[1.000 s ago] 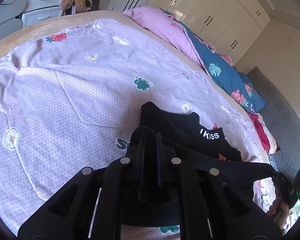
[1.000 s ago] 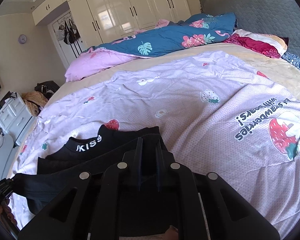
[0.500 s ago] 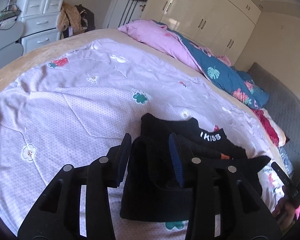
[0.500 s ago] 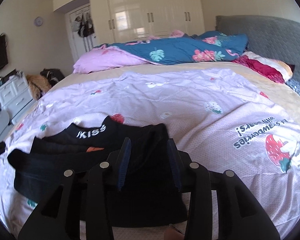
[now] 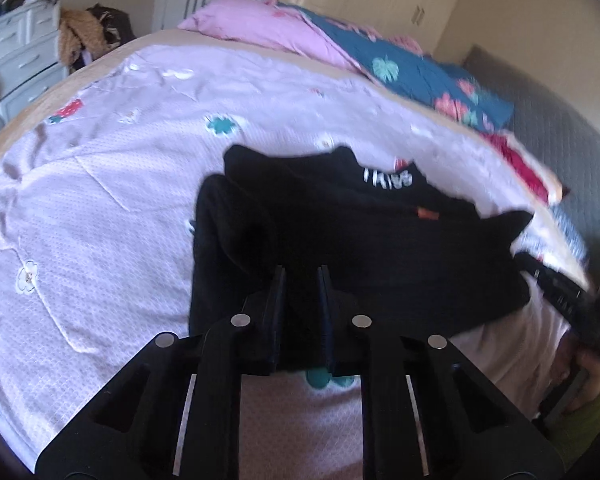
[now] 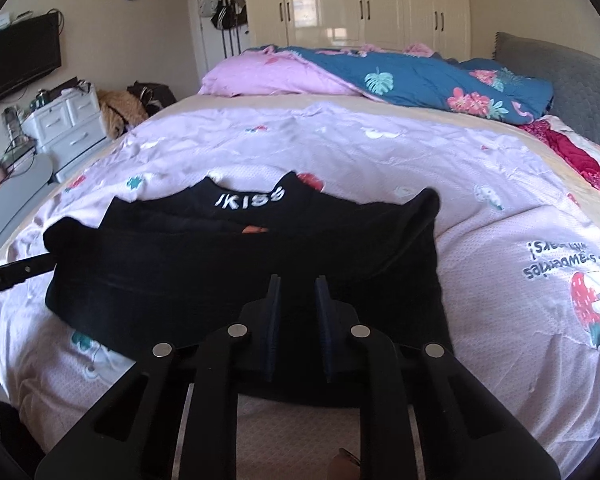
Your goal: Fold small clothes
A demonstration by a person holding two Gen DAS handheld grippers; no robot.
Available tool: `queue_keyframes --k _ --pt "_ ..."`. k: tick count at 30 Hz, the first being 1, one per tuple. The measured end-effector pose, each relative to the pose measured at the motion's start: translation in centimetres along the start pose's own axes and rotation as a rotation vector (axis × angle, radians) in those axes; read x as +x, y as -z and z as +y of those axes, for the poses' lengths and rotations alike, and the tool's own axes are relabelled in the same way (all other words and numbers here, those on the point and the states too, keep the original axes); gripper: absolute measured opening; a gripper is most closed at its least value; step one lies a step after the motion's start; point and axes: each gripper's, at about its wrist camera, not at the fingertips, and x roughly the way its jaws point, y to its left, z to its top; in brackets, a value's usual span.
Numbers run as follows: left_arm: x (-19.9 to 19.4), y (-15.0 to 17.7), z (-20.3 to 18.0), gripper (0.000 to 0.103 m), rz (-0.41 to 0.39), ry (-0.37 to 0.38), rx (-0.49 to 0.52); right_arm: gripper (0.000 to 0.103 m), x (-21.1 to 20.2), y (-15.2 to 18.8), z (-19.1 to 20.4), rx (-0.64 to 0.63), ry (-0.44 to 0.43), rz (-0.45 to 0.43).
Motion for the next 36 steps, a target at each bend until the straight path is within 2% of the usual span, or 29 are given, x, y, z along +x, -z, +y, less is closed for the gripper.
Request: queue_keyframes --k 5,8,13,19,24,28,36 --pt "2.0 1.0 -1.4 0.009 0.053 -0.093 0.095 0.016 1.6 0.9 1.4 -0.043 -0.003 0.069" --pt "2.9 1.1 -1.1 0.009 0.072 -0.132 0.092 0.016 2.7 1.5 1.8 -0.062 0.014 0.104" --pt "3.4 0.2 -0.6 0.011 0.054 -0.165 0.070 0.016 4.7 1.4 1.2 -0.025 0.022 0.143" --pt "4.8 -2.0 0.2 0.016 0.029 -0.213 0.049 0.016 6.5 0.0 1.5 -0.046 0.046 0.127" --pt "6.5 -2.9 0.9 0.016 0.031 -0.223 0.006 0.016 8.8 -1.1 1.7 -0.037 0.056 0.143" --pt "7.1 -4.1 1.2 0.016 -0.007 -0.228 -0.024 0.016 9.7 -2.2 1.5 -0.027 0.060 0.137" --pt "8.4 -6.4 2.0 0.018 -0.051 -0.189 -0.102 0.016 10.9 -3.9 0.1 0.043 0.057 0.115"
